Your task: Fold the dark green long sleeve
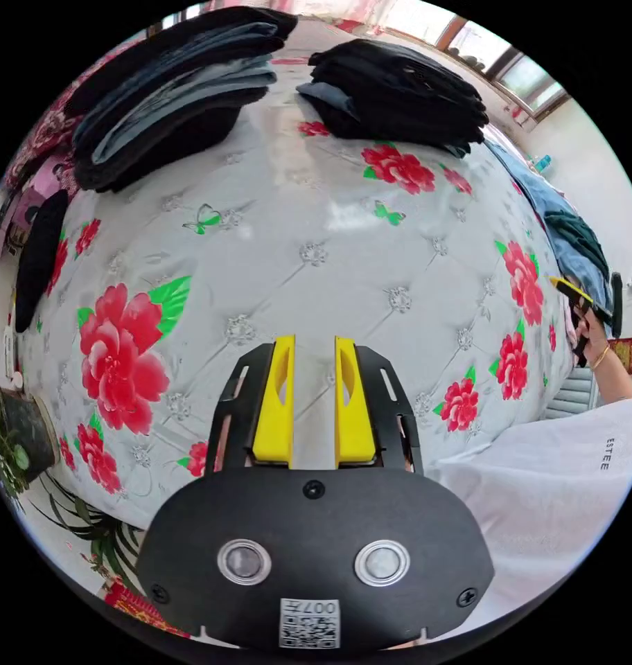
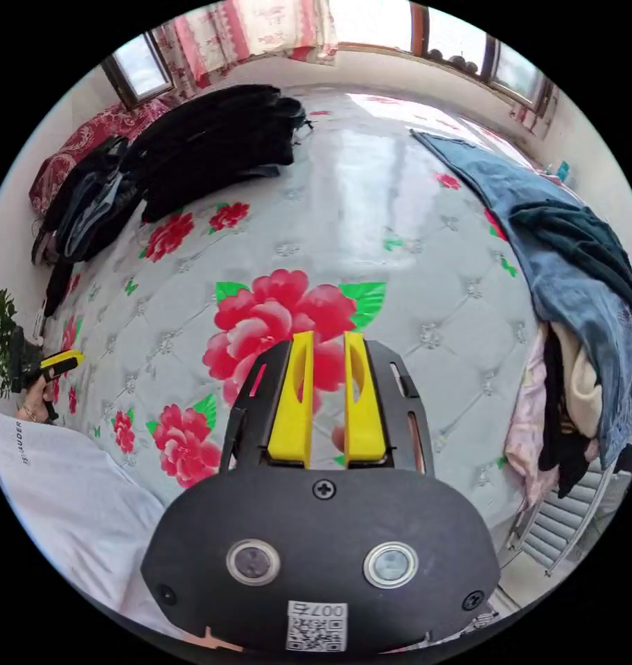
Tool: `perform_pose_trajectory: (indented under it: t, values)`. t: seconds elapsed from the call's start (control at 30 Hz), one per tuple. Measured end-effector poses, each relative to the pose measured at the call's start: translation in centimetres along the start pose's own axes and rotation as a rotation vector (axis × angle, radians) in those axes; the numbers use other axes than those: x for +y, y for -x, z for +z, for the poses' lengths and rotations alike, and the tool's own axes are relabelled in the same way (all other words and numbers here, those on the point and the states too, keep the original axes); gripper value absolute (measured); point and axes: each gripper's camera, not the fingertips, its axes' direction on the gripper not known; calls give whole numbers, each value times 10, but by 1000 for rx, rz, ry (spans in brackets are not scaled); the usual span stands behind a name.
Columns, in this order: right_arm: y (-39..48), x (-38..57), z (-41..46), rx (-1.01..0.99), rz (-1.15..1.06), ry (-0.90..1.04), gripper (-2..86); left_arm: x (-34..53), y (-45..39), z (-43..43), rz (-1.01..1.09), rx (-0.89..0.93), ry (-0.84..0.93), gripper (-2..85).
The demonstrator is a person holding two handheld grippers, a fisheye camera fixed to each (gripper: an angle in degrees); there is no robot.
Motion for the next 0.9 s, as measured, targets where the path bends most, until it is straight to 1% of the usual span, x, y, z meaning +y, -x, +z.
perform_pose_trajectory:
  t: [0.07,0.1,0.17,0.2,0.27,0.37,0.43,0.5,0.6,0.67,0.73,0.8,0.83,0.9]
  values:
    - [-55,-14,-30,139,82,-96,94,-32,-46,17,98,-13,47,86]
    - [-66,-19,-36,179,97,-120,96,-39,-56,20,111,-13,55,85]
    - [-109,-49,-59,333,109,-190,107,-65,-88,36,128,-21,85,82]
    - [-119,-58,-62,374,105,-198,110,-69,-95,40,123,-23,90,80]
    - [-154,-102,-71,552,86,-203,120,-82,-115,61,85,-22,135,77]
    - [-193,-152,-75,670,86,-211,126,-85,-133,69,86,-95,110,72]
    - [-216,-177,-68,670,88,-192,125,-87,-134,72,60,-100,95,69]
    - [-238,-198,-46,665,94,-116,123,-91,-130,74,35,-87,94,67]
    - [-280,-218,10,591,179,141,106,-104,-131,79,27,-103,138,64]
    - [-272,-223,12,631,162,103,77,-114,-133,82,30,-128,170,62]
    - [-267,-224,0,603,188,69,40,-116,-129,83,9,-128,170,61]
    - [-261,-213,-23,491,203,-2,23,-115,-125,82,-7,-131,151,60]
    - [-248,-198,-42,426,157,-90,16,-112,-124,81,-8,-140,133,60]
    - [-224,-172,-67,350,106,-156,8,-108,-120,78,-13,-146,103,59]
